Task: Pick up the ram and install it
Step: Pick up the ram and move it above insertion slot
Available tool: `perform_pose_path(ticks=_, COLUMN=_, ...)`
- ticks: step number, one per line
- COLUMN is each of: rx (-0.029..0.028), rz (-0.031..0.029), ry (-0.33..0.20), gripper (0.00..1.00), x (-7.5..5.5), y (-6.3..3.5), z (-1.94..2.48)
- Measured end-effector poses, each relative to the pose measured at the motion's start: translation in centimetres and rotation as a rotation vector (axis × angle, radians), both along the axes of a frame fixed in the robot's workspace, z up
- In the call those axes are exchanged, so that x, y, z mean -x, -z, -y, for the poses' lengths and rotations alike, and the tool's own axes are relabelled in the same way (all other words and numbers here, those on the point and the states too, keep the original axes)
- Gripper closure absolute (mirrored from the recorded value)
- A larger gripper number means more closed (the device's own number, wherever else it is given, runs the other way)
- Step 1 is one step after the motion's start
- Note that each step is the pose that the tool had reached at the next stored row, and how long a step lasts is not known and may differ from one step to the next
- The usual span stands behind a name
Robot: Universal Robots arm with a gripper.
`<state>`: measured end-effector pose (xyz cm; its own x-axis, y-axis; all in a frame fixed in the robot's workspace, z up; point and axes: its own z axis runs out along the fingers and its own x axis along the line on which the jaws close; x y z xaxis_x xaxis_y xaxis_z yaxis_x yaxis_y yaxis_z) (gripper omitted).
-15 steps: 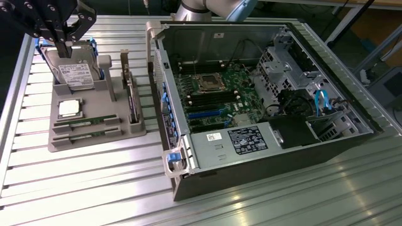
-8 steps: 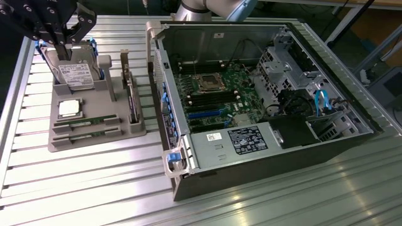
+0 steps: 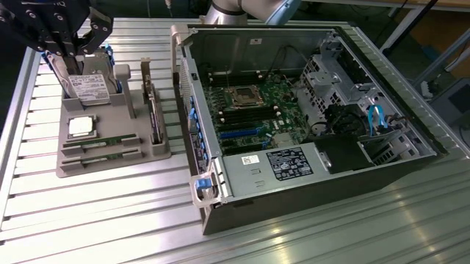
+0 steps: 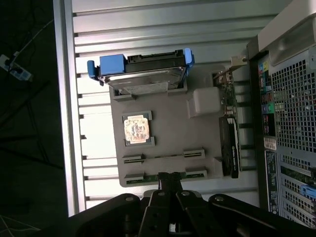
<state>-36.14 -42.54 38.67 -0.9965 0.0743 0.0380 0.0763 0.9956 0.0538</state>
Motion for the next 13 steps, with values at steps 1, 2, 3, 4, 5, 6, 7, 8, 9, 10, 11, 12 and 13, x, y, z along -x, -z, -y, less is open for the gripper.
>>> perform_pose_path(ticks=1, rx=0.0000, rz=0.0001, ry=0.000, gripper=0.90, x=0.00, y=0.00, z=0.00)
perform_pose_path(ticks=2, rx=0.0000, rz=0.0000, ry=0.000, gripper=0.90, x=0.00, y=0.00, z=0.00)
perform_pose_path(ticks=3, rx=0.0000, rz=0.0000, ry=0.000, gripper=0.90, x=0.00, y=0.00, z=0.00)
perform_pose_path(ticks=4, rx=0.0000, rz=0.0000, ry=0.000, gripper=0.90, x=0.00, y=0.00, z=0.00)
perform_pose_path(ticks=5, rx=0.0000, rz=0.0000, ry=0.000, gripper=0.90, x=0.00, y=0.00, z=0.00)
perform_pose_path(ticks=6, rx=0.0000, rz=0.0001, ry=0.000, gripper=0.90, x=0.00, y=0.00, z=0.00)
perform_pose_path(ticks=7, rx=0.0000, rz=0.0001, ry=0.000, gripper=0.90, x=0.00, y=0.00, z=0.00)
perform_pose_path(ticks=8, rx=0.0000, rz=0.0000, ry=-0.005, gripper=0.90, x=0.00, y=0.00, z=0.00)
perform_pose_path(ticks=9, rx=-0.0001, rz=0.0001, ry=-0.015, gripper=0.90, x=0.00, y=0.01, z=0.00)
perform_pose_path(ticks=10, rx=-0.0001, rz=0.0002, ry=-0.041, gripper=0.90, x=0.00, y=0.01, z=0.00)
perform_pose_path(ticks=11, rx=-0.0001, rz=0.0001, ry=-0.081, gripper=0.90, x=0.00, y=0.01, z=0.00)
perform_pose_path(ticks=12, rx=-0.0001, rz=0.0002, ry=-0.118, gripper=0.90, x=0.00, y=0.01, z=0.00)
perform_pose_path(ticks=13, rx=-0.0001, rz=0.0000, ry=-0.154, gripper=0.90, x=0.00, y=0.00, z=0.00)
